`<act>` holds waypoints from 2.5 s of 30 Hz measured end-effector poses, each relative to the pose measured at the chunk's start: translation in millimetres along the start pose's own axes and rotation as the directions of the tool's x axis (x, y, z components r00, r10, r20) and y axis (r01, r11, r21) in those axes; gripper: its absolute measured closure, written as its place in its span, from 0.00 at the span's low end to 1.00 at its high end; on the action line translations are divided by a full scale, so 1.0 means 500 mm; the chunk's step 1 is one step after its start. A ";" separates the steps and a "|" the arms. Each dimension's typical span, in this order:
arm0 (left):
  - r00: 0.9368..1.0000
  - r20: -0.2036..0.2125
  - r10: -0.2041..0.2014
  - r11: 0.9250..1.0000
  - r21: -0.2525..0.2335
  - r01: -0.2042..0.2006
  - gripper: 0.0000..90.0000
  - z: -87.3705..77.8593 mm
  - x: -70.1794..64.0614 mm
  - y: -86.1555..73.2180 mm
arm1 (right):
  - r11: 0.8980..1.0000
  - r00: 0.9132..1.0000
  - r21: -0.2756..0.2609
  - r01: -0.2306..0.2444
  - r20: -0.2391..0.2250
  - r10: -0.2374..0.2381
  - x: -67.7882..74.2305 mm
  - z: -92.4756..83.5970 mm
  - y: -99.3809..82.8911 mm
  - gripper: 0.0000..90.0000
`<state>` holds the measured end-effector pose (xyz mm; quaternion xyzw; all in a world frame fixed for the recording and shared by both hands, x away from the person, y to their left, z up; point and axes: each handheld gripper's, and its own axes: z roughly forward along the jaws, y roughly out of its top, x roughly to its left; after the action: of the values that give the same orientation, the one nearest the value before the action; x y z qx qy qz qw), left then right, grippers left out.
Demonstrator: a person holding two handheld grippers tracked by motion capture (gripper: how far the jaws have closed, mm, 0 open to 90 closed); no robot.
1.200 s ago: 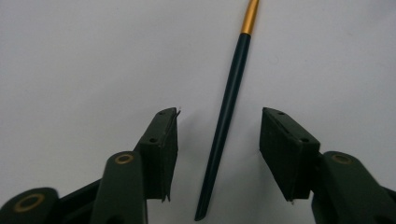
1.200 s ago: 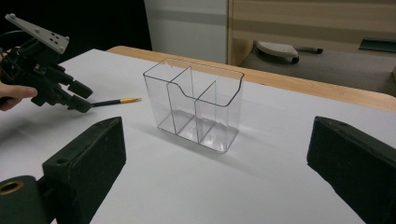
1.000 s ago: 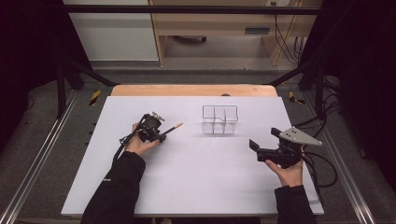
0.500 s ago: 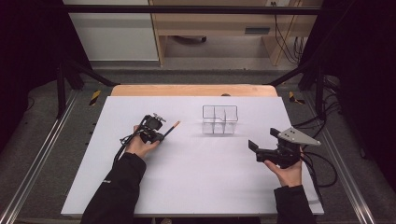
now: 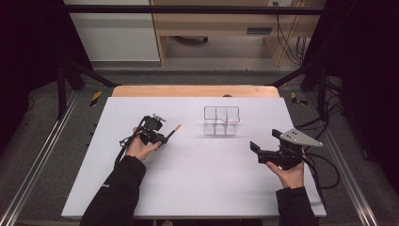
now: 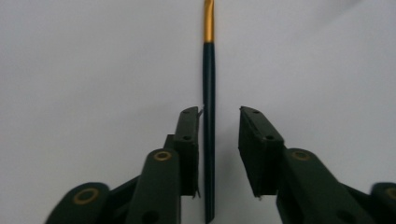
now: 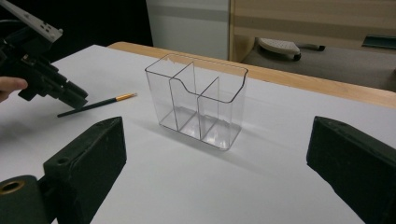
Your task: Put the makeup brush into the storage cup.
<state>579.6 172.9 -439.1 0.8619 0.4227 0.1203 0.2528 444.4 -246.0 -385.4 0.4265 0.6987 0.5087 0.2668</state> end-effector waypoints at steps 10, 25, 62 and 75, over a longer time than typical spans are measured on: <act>0.999 -0.026 0.021 1.000 0.018 -0.021 0.64 0.029 0.004 0.037 | 1.000 1.000 -0.014 -0.002 -0.004 0.001 -0.003 -0.005 0.002 0.06; 0.999 0.002 0.041 0.997 0.064 -0.041 0.76 0.054 0.003 0.039 | 1.000 1.000 -0.005 -0.001 -0.008 0.001 -0.001 -0.002 0.001 0.06; 0.997 -0.011 0.079 0.996 0.038 -0.079 0.92 0.010 -0.011 0.047 | 1.000 1.000 0.001 -0.003 -0.012 0.003 0.001 -0.001 0.000 0.07; 0.997 -0.016 0.072 0.989 -0.126 -0.074 0.92 -0.080 -0.045 0.026 | 1.000 1.000 -0.004 -0.014 -0.020 0.014 0.002 -0.002 0.001 0.07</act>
<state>557.9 161.9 -398.1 0.8583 0.3839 0.1611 0.3000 443.3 -245.6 -384.7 0.4257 0.6971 0.5163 0.2573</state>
